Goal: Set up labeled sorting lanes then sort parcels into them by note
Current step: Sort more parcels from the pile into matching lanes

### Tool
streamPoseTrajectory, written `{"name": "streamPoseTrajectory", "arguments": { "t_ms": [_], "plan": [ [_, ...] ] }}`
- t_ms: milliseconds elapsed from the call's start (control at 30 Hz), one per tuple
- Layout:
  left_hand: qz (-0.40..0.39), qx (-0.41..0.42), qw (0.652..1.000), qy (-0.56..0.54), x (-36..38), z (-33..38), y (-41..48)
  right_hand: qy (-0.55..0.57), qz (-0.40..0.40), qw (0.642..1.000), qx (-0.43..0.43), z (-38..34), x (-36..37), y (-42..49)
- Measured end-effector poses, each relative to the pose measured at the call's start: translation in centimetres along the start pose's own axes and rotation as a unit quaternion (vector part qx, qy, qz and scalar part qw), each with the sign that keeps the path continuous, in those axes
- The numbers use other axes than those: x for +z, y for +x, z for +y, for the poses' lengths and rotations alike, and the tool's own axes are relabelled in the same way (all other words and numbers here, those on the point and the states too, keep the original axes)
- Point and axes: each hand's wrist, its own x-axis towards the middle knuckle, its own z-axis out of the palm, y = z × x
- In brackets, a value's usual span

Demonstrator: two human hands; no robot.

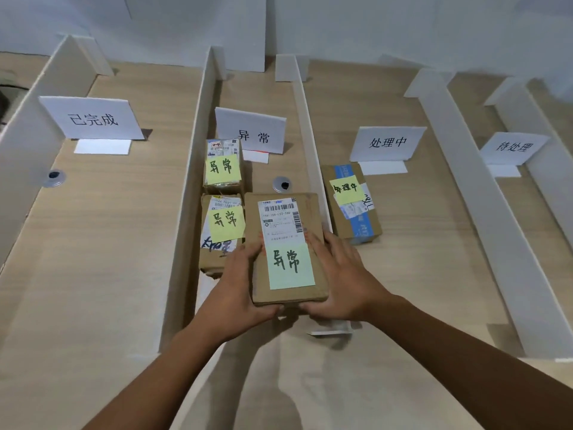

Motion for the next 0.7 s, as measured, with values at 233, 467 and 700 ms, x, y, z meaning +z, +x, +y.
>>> {"name": "streamPoseTrajectory", "arguments": {
  "t_ms": [233,467,700],
  "plan": [
    [0.004,-0.033,0.999,-0.015,3.8,-4.0,-0.5,-0.226,0.013,0.974,-0.027,0.9,3.3,0.4],
    [-0.002,-0.059,0.998,0.026,4.5,-5.7,-0.1,-0.243,0.008,0.97,-0.019,1.5,5.1,1.3],
    [-0.129,-0.139,0.975,0.12,0.3,0.9,-1.5,-0.186,0.03,0.982,0.006,-0.8,1.5,-3.2]
  ]
}}
